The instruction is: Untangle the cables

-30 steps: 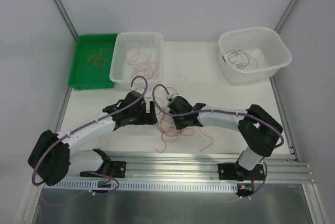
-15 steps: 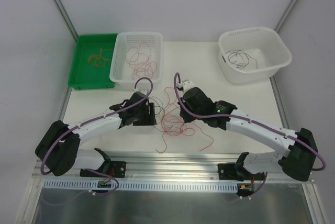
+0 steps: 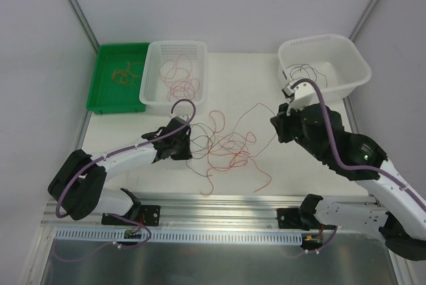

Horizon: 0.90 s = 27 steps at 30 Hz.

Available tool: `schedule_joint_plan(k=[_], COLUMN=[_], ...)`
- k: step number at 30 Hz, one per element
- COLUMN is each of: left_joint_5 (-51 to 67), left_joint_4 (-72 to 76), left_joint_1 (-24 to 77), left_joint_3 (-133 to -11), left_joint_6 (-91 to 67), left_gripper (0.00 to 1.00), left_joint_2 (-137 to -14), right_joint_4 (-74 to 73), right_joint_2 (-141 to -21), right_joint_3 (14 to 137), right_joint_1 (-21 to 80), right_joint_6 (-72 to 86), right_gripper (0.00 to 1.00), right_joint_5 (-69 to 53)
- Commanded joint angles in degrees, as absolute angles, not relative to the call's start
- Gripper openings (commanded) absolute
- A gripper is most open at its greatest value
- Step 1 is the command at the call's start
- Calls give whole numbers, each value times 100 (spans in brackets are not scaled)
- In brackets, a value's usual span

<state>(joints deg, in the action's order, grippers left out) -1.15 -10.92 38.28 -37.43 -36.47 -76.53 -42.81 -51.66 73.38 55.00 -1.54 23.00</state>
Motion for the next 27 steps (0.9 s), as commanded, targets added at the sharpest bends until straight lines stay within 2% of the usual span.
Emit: schedule_joint_plan(k=[1,10,14,17,21,24,25,27], left_joint_5=[-395,-510,-510,-413,-238,-9,191,307], left_joint_4=[-1011,-1020,-1037,-1072,-1151,-1160,-1151,-1108], left_joint_1=[3867,3867,3867,3867,3867,3876,3876,3981], left_joint_3=[-3674,-3604,-3595,-3603,-3647,-3718,-3744,-3858], left_joint_6=[-3586,-3621,-3621,-3621,-3542,-3411,-3384,-3147], left_gripper=[1,0,0,6,25,47,62,73], left_joint_2=[-7725,-7971,-7946,-7691,-7112,-6602,-6357,-6145], right_joint_4=[-4789,-4729,-4360,-4324,-4272,-4175,-4105,-4008], right_joint_2=[-5019,-5238,-5177,-5229,-5273,-5308,-5309,-5396], right_joint_3=[8032,10263,10415,10223,9652,9152,9036,8860], right_joint_1=[5449,5432,5440,5440,5432,5432,5432,5432], right_joint_6=[-615,-1467,-1529,-1477,-1257,-959,-871,-651], right_gripper=[1,1,1,1,1,1,1,1], right_joint_5=[2944,2971,2770,2768,2734,2549,2488,2277])
